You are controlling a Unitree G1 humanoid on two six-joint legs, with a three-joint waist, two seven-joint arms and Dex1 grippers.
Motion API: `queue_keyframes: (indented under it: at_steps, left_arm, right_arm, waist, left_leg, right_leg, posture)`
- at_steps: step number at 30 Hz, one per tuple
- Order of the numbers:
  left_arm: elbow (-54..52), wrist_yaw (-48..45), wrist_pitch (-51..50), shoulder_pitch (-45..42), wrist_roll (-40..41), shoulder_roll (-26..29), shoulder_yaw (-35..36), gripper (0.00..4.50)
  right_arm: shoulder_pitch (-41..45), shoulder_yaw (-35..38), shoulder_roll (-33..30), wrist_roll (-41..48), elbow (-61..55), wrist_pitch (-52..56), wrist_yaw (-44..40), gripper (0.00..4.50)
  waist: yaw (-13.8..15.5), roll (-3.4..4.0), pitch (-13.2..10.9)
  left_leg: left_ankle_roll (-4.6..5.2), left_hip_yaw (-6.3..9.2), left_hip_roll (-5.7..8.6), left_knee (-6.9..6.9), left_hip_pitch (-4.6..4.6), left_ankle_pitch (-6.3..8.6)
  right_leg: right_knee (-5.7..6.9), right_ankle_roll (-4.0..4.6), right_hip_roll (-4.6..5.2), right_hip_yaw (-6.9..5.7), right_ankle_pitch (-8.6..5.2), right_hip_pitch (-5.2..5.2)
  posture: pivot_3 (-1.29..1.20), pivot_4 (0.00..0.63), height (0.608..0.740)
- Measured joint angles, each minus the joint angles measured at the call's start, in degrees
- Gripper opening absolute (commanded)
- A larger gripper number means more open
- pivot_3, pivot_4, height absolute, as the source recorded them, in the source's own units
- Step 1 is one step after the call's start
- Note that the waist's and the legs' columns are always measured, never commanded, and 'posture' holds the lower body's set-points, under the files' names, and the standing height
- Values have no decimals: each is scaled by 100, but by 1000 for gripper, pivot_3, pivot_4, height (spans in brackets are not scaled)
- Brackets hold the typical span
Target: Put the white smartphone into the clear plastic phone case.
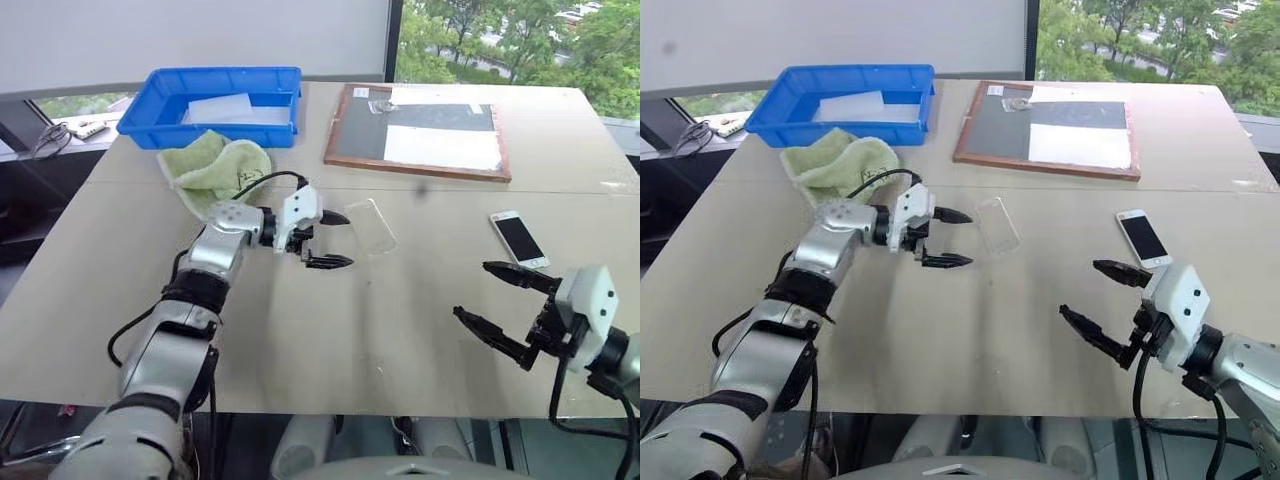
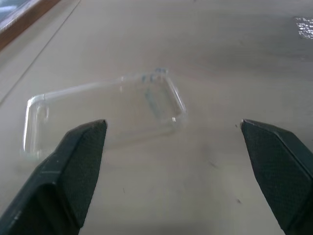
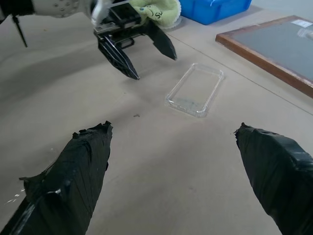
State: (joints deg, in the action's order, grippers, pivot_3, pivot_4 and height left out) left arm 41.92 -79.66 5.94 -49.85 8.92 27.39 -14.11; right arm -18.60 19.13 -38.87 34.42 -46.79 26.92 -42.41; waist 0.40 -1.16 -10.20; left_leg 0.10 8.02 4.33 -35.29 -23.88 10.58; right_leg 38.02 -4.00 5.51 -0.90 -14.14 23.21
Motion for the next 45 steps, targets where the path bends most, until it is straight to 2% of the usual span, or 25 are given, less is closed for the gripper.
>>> queue_keyframes:
  at_steps: [6, 9, 11, 12, 13, 18, 19, 20, 29, 32, 34, 35, 38, 44, 45]
  left_arm:
    - [1789, -159, 1044, -1100, -716, -384, -216, 4500]
    - [2389, 2, 1380, -1370, -1122, -542, -302, 4500]
    - [2781, 159, 1500, -1542, -1402, -726, -411, 3956]
    - [2890, 185, 1532, -1581, -1475, -802, -434, 3520]
    - [2960, 197, 1544, -1606, -1549, -853, -441, 3360]
    - [3212, 181, 1431, -1792, -1788, -975, -396, 761]
    - [3229, 163, 1370, -1799, -1788, -984, -376, 292]
    - [3248, 122, 1257, -1810, -1785, -1004, -328, 45]
    - [2949, -381, -326, -1776, -1659, -1163, 16, 45]
    - [1780, -444, -1320, -1332, -1614, -1199, -18, 45]
    - [1501, -400, -1512, -1193, -1618, -1192, -58, 45]
    - [774, -61, -1953, -845, -1610, -1250, -21, 45]
    - [93, 575, -2074, -455, -1610, -1455, -7, 45]
    - [-316, 788, -1921, -288, -1633, -1512, -276, 45]
    - [-336, 788, -1930, -279, -1616, -1535, -304, 287]
  right_arm:
    - [216, -312, 105, -50, -133, 21, 367, 4393]
    - [275, -366, 108, -49, -225, 26, 502, 4393]
    - [229, -369, 110, -46, -284, 55, 597, 4500]
    - [218, -370, 113, -40, -346, 72, 649, 4500]
    - [216, -371, 117, -35, -408, 85, 687, 4500]
    - [-98, -440, 197, -44, -660, 144, 876, 4500]
    - [-123, -465, 201, -46, -668, 145, 893, 4500]
    - [-138, -478, 213, -47, -674, 146, 914, 4500]
    - [-90, -779, 343, -206, -705, 158, 1192, 4500]
    - [39, -909, 464, -231, -681, 254, 1413, 4500]
    - [61, -936, 468, -245, -679, 294, 1445, 4500]
    - [187, -954, 536, -330, -604, 324, 1599, 4500]
    - [505, -1096, 560, -588, -484, 390, 1829, 4500]
    - [925, -1265, 609, -838, -282, 1171, 2374, 4500]
    - [1036, -1257, 630, -826, -161, 1300, 2434, 4500]
  waist:
    - [-35, -4, -2]
    - [-77, -5, -3]
    - [-88, -7, -4]
    - [-93, -8, -5]
    - [-100, -9, -5]
    - [-128, -11, -5]
    - [-132, -11, -5]
    - [-133, -11, -5]
    - [-129, -11, -5]
    - [-140, -10, -4]
    - [-140, -10, -5]
    - [-139, -6, -2]
    - [-58, -2, 1]
    - [21, -1, 1]
    - [27, -1, 1]
  left_leg:
    - [2, 0, 3, -5, -2, 1]
    - [5, 1, 4, -7, -2, 3]
    - [6, 4, 7, -10, -2, 3]
    - [7, 4, 8, -12, -2, 3]
    - [7, 5, 8, -12, -2, 4]
    - [7, 4, 5, -15, 4, 4]
    - [7, 4, 5, -16, 6, 4]
    - [7, 5, 5, -19, 8, 4]
    - [12, 14, 4, -41, 4, 7]
    - [13, 20, 1, -43, 5, 8]
    - [13, 20, 1, -45, 4, 8]
    - [14, 31, -4, -45, 10, 9]
    - [15, 38, 2, -64, 12, 9]
    - [18, 38, 6, -71, 10, 12]
    - [19, 37, 6, -71, 10, 12]
  right_leg:
    - [1, -21, -1, -2, -5, -2]
    - [0, -26, -1, -2, -3, -5]
    - [0, -29, -1, -5, -2, -8]
    - [0, -30, -1, -6, -1, -9]
    - [0, -31, -1, -6, -1, -9]
    - [5, -33, -6, -4, 0, -12]
    - [5, -33, -6, -4, 0, -14]
    - [5, -33, -6, -4, 0, -18]
    - [4, -36, -8, -14, 2, -28]
    - [6, -35, -7, -10, 2, -28]
    - [5, -35, -9, -11, 2, -28]
    - [9, -35, -8, 1, 2, -29]
    - [7, -36, -10, -9, 3, -47]
    - [4, -37, -12, 1, 4, -50]
    - [3, -37, -11, 1, 5, -50]
  posture:
    - [0, 150, 740]
    - [0, 150, 740]
    - [0, 150, 740]
    - [0, 150, 740]
    - [0, 150, 740]
    - [0, 150, 740]
    - [0, 150, 740]
    - [0, 150, 740]
    - [0, 150, 740]
    - [0, 150, 740]
    - [0, 150, 740]
    - [0, 150, 740]
    - [0, 150, 740]
    - [0, 150, 740]
    - [0, 150, 740]
